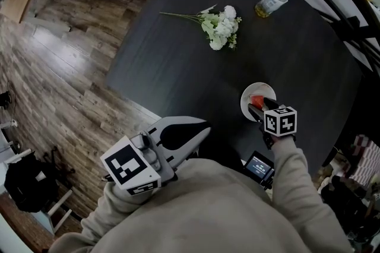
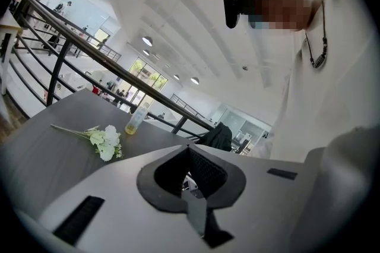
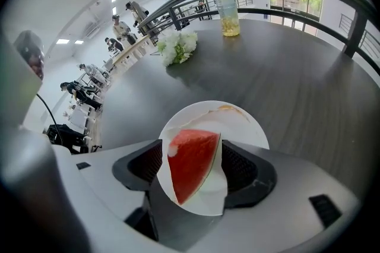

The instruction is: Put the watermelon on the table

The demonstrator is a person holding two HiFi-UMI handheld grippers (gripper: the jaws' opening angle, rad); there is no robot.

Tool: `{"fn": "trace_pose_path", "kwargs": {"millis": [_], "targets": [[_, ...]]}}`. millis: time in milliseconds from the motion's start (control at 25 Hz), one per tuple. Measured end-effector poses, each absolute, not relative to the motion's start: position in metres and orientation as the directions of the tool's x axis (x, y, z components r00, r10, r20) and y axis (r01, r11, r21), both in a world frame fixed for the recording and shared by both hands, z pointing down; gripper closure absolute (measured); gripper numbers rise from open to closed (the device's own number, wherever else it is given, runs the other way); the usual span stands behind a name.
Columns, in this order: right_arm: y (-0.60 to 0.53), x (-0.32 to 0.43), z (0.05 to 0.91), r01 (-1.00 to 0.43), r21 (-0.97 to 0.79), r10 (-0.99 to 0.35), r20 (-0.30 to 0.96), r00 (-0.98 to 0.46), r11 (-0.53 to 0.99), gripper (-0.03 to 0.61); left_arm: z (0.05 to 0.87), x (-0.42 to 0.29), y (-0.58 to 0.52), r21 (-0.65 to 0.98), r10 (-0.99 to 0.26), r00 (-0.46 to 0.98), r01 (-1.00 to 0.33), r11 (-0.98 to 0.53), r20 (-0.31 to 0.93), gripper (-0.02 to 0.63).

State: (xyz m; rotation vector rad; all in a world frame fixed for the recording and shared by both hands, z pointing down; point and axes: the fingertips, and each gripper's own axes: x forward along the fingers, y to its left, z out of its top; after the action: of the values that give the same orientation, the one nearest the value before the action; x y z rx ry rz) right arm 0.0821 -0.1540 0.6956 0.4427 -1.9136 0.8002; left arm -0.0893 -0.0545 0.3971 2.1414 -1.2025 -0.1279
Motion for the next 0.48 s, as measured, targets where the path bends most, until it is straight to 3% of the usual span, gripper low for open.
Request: {"fn": "trace_pose_path", "kwargs": {"millis": [280,480], "targets": [[-0.164,0.080,0.669,-0.634,-0.342,-0.026,0.868,-0.496,0.694,0.281,0.383,-0.086,-0.061,0.570,-0.769,0.603,-0.716,-0.404,0.213,0.609],[-0.186,0.088,0.627,-0.670,-0.311,-0.141,0.836,-0.530,0.674,0.281,0.358,-0.075,-0.078,0.518,-0.733,0.657,-0.695,-0.498,0.177,0.609]]}}
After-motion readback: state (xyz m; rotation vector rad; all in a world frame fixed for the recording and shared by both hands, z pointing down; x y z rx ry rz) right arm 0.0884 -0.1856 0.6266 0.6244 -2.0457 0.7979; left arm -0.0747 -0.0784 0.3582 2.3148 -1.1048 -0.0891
